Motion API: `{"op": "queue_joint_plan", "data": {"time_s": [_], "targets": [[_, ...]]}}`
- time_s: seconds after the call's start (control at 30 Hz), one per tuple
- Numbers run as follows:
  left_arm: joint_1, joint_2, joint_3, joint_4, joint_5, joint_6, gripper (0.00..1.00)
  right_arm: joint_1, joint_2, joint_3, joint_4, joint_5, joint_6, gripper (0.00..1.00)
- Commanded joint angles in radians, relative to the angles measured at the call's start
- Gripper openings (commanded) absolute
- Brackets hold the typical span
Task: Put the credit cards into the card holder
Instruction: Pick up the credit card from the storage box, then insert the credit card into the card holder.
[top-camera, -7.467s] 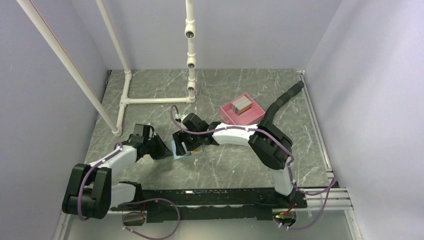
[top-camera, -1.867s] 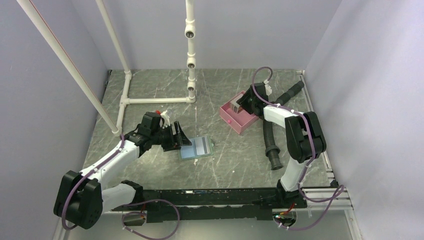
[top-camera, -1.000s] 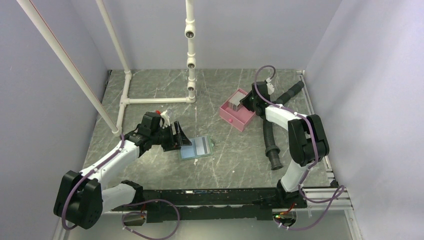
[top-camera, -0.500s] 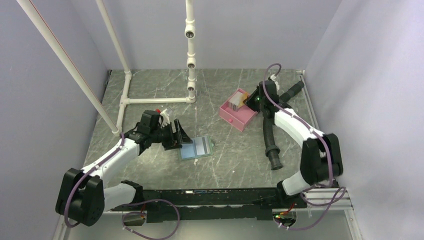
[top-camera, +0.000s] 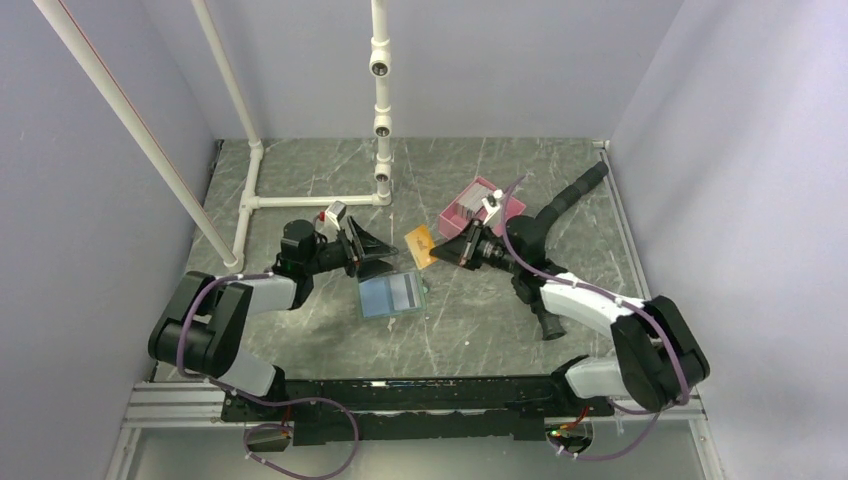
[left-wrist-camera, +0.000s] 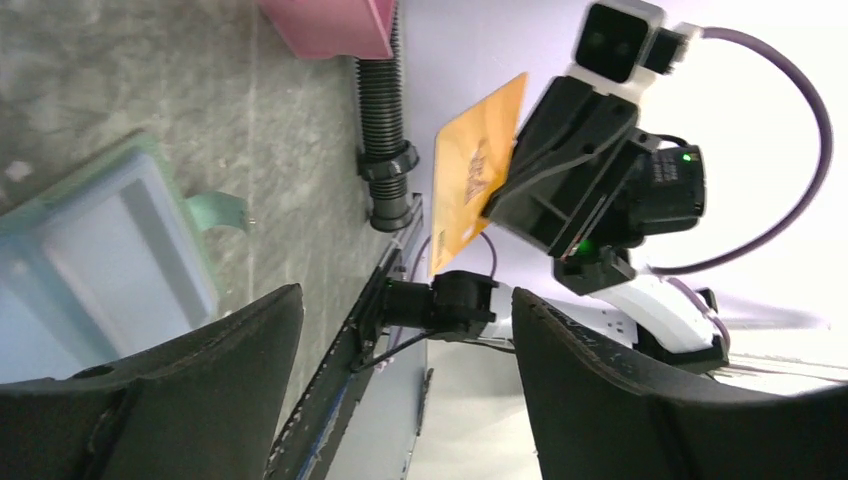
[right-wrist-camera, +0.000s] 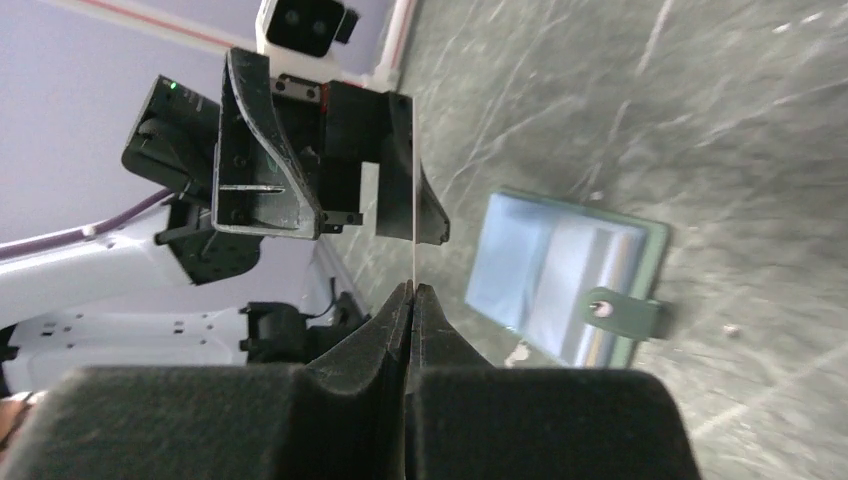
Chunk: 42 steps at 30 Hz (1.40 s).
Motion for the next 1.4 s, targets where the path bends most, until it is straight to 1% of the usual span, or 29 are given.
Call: {"op": "queue_joint_plan", "data": {"time_s": [0.0,0.17,0.23,0.33,0.4,0.43,0.47,0.5,0.53,0.57,0.6,0.63,0.67,0.7,0.73,0.77,0.83,0.9,1.03,1.07,1.23,1.37], "targets": [[-0.030,-0.060,-0.018,0.183,-0.013,-0.070,0.80,0.068,0.060,-0.003,0.305,-0.059,0.140,0.00],[-0.041,-0.204,-0.003,-0.111,-0.103,0.068,0.74,0.123,0.091,-0.007,0.358,-0.018,0.172,0.00],[-0.041,-0.234,-0.001,-0.156,-0.119,0.084,0.69,0.136,0.100,-0.009,0.376,-0.006,0.179,0.00],[-0.041,-0.248,0.001,-0.175,-0.123,0.090,0.58,0.148,0.109,-0.018,0.408,0.015,0.199,0.00],[-0.041,-0.247,-0.004,-0.158,-0.117,0.081,0.48,0.159,0.120,-0.018,0.417,0.024,0.208,0.00],[-0.041,-0.249,-0.007,-0.146,-0.116,0.083,0.40,0.163,0.121,-0.016,0.398,0.030,0.205,0.00],[-0.041,-0.254,-0.007,-0.152,-0.120,0.093,0.27,0.166,0.122,-0.010,0.367,0.036,0.191,0.00],[-0.040,-0.264,-0.004,-0.184,-0.125,0.114,0.21,0.166,0.120,0.001,0.307,0.045,0.163,0.00],[-0.040,-0.273,0.007,-0.251,-0.135,0.153,0.07,0.167,0.114,0.028,0.193,0.075,0.113,0.04],[-0.039,-0.284,0.026,-0.372,-0.149,0.205,0.01,0.168,0.112,0.067,0.036,0.113,0.047,0.20],[-0.035,-0.290,0.059,-0.489,-0.164,0.272,0.00,0.169,0.120,0.111,-0.113,0.140,-0.044,0.31],[-0.032,-0.289,0.091,-0.598,-0.163,0.352,0.00,0.169,0.137,0.146,-0.215,0.152,-0.115,0.42],[-0.027,-0.280,0.131,-0.717,-0.158,0.429,0.00,0.169,0.152,0.172,-0.297,0.163,-0.173,0.51],[-0.024,-0.267,0.167,-0.831,-0.155,0.511,0.00,0.169,0.177,0.198,-0.369,0.149,-0.223,0.53],[-0.021,-0.250,0.196,-0.932,-0.155,0.583,0.00,0.170,0.206,0.220,-0.397,0.115,-0.269,0.54],[-0.019,-0.224,0.221,-1.004,-0.151,0.639,0.00,0.175,0.240,0.247,-0.425,0.072,-0.302,0.52],[-0.013,-0.172,0.241,-1.097,-0.118,0.721,0.00,0.192,0.315,0.291,-0.449,0.015,-0.345,0.42],[-0.012,-0.115,0.245,-1.126,-0.057,0.760,0.00,0.202,0.357,0.310,-0.430,-0.005,-0.354,0.24],[-0.012,-0.045,0.256,-1.141,-0.055,0.764,0.00,0.210,0.432,0.345,-0.423,0.000,-0.372,0.06],[-0.012,-0.034,0.262,-1.150,-0.066,0.769,0.00,0.211,0.446,0.351,-0.422,0.002,-0.378,0.04],[-0.011,0.023,0.267,-1.152,-0.066,0.785,0.00,0.212,0.495,0.356,-0.439,0.068,-0.398,0.00],[-0.008,0.068,0.273,-1.132,-0.056,0.785,0.00,0.210,0.515,0.345,-0.429,0.067,-0.398,0.00]]}}
